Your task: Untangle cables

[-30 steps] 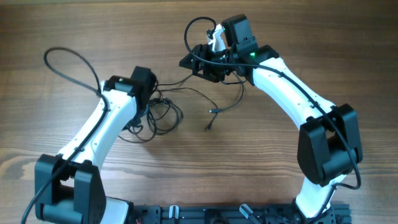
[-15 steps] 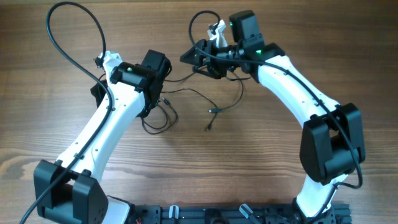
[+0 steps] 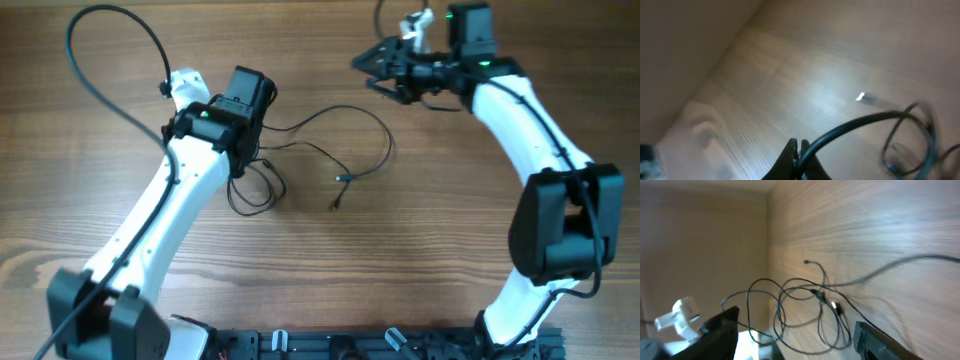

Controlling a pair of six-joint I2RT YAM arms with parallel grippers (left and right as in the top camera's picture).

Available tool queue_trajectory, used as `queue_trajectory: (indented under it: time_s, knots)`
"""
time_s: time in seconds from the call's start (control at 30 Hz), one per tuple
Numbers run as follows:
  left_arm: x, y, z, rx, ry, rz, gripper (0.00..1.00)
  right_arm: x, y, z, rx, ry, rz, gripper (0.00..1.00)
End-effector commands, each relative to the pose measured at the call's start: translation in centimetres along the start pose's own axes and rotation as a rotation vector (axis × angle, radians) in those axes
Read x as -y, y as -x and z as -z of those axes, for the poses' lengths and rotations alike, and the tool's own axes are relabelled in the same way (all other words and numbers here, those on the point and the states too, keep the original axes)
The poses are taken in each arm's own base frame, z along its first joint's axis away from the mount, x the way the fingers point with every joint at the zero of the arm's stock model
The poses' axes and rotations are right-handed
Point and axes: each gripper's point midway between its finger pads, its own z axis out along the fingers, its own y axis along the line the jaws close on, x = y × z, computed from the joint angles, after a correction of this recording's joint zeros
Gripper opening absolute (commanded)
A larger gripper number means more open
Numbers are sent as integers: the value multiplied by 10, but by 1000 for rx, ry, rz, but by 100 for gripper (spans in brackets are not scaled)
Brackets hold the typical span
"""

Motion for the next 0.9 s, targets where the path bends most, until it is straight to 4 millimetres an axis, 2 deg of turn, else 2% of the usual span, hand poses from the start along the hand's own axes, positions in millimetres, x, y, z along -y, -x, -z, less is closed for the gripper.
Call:
queue_trajectory:
  time_s: [0.0,0.03,0.07,0.1,0.13,0.2,0.3,0.37,0.43,0.5,0.57,0.67,0.73,0.8,0.87]
  knots:
    - [-17,63,49,145,-197,261,4,17,3,20,-2,-7,-64,76]
    - [-13,77,63,168,-302,339,4,21,2,23,-3,-19,-61,77]
    - [-3,96,87,194,-482,424,4,25,-2,24,-15,-29,-38,76]
    - [8,112,116,216,-676,466,4,27,-5,24,-26,-34,-27,75]
    - [15,120,134,231,-790,464,4,27,-8,24,-35,-37,-13,75]
    - [30,130,171,252,-1013,438,4,29,-11,24,-45,-41,17,72]
    - [47,128,198,229,-1195,389,4,25,-13,24,-57,-20,81,71]
    - [57,119,204,207,-1246,321,4,19,-17,24,-74,23,148,70]
    - [66,105,200,156,-1253,262,4,17,-17,24,-77,33,185,70]
    - [79,80,191,44,-1250,197,4,17,-17,24,-75,33,187,70]
    - [95,42,180,-119,-1247,104,4,16,-15,24,-70,36,198,71]
    - [111,3,184,-276,-1321,-39,4,16,-15,24,-70,36,197,71]
    - [116,-6,186,-323,-1344,-57,4,16,-17,24,-76,39,194,70]
    - [116,-3,191,-313,-1373,-58,4,6,-23,25,-101,107,271,70]
    - [117,-3,209,-283,-1483,-121,4,-6,-30,28,-122,187,325,70]
